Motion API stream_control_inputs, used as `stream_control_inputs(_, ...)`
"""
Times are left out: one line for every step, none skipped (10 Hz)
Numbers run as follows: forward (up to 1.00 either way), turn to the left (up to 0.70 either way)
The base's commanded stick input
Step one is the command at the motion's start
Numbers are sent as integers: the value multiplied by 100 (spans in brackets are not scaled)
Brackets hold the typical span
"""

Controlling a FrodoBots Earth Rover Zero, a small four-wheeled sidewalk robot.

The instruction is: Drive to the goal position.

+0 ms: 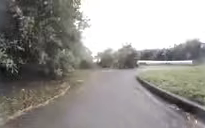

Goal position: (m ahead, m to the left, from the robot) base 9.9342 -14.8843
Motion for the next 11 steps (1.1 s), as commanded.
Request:
stream_control_inputs(100,-2)
stream_control_inputs(100,-3)
stream_control_inputs(100,-4)
stream_control_inputs(100,-3)
stream_control_inputs(100,-2)
stream_control_inputs(100,-2)
stream_control_inputs(100,-2)
stream_control_inputs(100,-2)
stream_control_inputs(100,-2)
stream_control_inputs(100,-3)
stream_control_inputs(100,-2)
